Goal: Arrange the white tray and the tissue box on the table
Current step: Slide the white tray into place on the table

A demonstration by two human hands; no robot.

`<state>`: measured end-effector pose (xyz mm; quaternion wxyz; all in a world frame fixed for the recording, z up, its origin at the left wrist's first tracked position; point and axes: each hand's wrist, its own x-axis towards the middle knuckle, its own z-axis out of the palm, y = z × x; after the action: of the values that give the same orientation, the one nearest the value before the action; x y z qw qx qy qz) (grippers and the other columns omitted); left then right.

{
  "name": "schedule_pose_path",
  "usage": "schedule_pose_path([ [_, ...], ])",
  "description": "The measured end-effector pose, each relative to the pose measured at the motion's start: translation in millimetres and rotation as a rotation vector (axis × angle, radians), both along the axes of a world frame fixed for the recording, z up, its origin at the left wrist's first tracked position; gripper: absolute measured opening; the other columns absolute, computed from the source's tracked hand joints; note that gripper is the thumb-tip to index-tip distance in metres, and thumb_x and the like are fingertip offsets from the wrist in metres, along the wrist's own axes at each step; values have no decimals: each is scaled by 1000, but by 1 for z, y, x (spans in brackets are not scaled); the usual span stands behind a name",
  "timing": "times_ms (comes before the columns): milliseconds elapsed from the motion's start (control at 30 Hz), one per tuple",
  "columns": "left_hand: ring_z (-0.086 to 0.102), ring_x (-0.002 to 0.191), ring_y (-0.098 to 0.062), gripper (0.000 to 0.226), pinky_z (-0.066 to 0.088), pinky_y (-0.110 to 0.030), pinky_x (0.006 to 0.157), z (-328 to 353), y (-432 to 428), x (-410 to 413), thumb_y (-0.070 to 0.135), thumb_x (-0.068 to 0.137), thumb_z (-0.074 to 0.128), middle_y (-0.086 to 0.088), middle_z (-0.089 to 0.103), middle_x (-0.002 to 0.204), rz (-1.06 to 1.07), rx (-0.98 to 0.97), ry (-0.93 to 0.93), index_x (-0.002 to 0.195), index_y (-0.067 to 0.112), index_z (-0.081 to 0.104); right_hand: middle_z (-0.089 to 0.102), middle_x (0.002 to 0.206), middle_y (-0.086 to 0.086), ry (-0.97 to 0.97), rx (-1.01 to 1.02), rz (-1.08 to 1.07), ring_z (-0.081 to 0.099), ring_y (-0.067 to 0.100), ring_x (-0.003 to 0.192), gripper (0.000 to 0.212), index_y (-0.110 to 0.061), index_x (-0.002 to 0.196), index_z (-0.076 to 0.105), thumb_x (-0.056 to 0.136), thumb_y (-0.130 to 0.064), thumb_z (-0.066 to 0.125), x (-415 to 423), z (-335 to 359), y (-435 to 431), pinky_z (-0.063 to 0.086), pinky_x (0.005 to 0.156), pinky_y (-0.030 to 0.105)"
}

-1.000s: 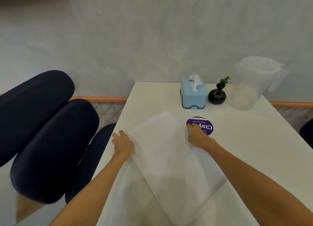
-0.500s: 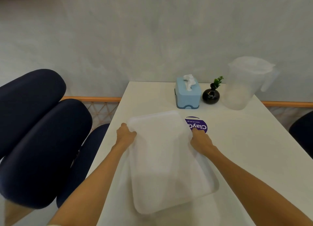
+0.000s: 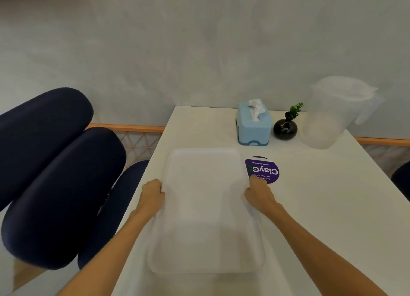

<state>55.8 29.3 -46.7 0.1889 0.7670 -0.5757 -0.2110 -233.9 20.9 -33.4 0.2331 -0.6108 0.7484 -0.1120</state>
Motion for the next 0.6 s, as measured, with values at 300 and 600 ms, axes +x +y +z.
schedule_pose_path([
  [300,50,81,-22,12,44,-35,73,8,-44,44,-4,87,53,-10,56,90,49,18,-33,86,7,59,45,85,9,-133,4,51,48,20,70,9,-4,92,40,90,4,41,42,2,-26,38,53,26],
  [600,60,99,-33,21,50,-44,92,14,-70,48,-2,87,60,-21,65,110,80,41,40,108,-3,64,48,92,11,-267,145,-3,53,20,66,36,1,125,37,89,-1,41,43,9,-50,47,51,31],
])
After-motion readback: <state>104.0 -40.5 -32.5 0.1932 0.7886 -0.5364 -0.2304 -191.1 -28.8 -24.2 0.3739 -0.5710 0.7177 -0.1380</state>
